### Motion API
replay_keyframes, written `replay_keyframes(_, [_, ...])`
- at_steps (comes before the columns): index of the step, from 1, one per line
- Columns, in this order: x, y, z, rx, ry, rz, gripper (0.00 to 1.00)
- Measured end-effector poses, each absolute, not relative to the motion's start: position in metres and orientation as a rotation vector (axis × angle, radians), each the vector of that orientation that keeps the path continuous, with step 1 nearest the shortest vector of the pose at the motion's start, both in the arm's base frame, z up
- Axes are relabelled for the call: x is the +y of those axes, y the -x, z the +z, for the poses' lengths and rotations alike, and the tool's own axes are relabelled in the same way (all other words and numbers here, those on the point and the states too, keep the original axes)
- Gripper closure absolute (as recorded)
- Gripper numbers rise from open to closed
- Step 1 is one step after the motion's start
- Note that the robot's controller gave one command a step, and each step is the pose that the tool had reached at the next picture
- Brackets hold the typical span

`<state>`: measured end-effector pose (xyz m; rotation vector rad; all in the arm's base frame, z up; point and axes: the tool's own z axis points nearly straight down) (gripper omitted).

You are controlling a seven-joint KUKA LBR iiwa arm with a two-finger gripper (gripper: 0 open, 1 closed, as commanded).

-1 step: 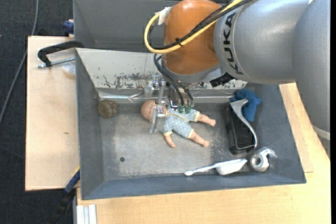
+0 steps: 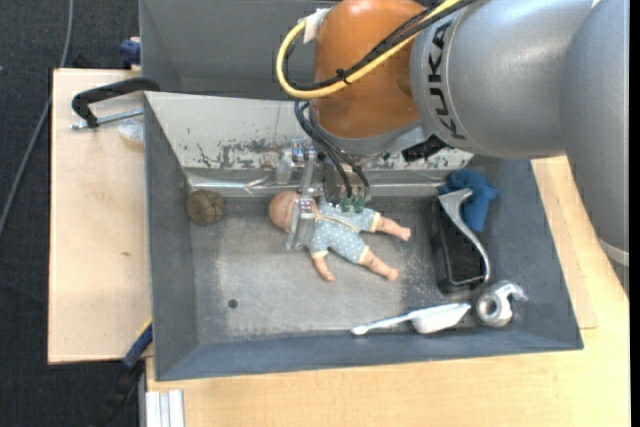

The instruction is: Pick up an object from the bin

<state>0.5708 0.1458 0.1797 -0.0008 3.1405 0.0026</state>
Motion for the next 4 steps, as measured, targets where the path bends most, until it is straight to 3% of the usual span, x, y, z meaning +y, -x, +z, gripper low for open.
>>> replay_keyframes(1, [0.084, -0.589, 0.144, 3.143, -0.114, 0.003, 0.00])
replay_keyframes(2, [0.060, -0.574, 0.136, 3.114, -0.410, 0.001, 0.00])
replay_keyframes(3, [0.042, -0.601, 0.136, 3.091, -0.538, 0.007, 0.00])
replay_keyframes(4, [0.047, -0.567, 0.076, 3.076, -0.624, 0.005, 0.00])
